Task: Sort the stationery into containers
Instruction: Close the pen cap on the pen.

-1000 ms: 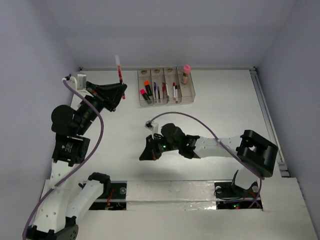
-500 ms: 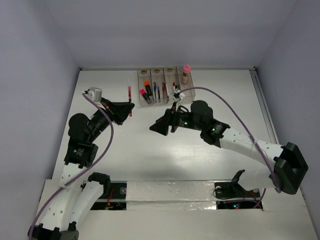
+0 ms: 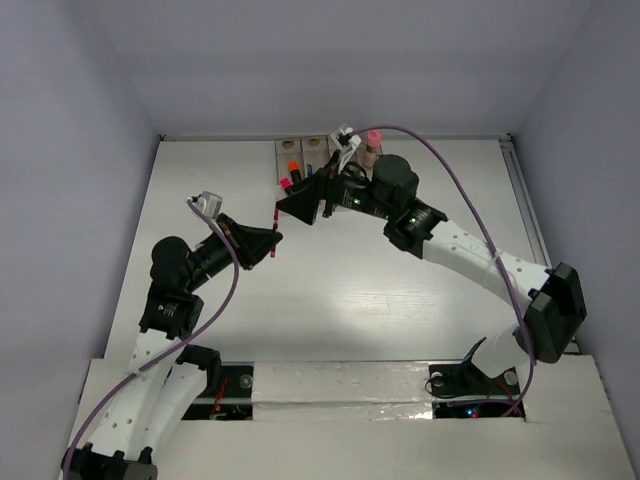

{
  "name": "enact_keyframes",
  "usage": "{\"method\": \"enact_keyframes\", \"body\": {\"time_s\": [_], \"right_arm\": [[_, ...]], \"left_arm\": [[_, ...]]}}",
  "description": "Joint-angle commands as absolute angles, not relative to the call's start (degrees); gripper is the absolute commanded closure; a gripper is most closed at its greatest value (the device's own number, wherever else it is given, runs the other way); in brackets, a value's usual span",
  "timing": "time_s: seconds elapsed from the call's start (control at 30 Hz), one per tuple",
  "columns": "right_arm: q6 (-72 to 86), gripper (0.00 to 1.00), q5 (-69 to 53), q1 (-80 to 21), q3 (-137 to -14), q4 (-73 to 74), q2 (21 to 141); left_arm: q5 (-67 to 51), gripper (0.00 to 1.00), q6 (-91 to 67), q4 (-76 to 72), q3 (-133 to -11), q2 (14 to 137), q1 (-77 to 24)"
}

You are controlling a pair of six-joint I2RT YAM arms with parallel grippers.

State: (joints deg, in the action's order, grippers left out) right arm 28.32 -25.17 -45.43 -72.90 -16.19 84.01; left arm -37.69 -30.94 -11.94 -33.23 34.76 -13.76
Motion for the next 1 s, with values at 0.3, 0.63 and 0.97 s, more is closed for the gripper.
{"method": "enact_keyframes", "body": {"time_s": [0.3,0.63,0.97], "right_arm": [[32.5,0.27,-28.4,-45.3,-83.2,-19.5,92.7],[35.7,0.73,-30.6,-45.3,-81.5,-21.4,94.0],[42.2,1.00,-34.5,-45.9,-73.9,-28.6,94.4]], "left_arm": [[-41.3,1.00,-32.3,-17.3,-32.0,34.8,-13.6],[-40.2,1.00,-32.3,-17.8,-32.5,35.5,-13.6],[-36.1,1.00,-32.1,-19.3,-38.6,37.6,-13.6]]}}
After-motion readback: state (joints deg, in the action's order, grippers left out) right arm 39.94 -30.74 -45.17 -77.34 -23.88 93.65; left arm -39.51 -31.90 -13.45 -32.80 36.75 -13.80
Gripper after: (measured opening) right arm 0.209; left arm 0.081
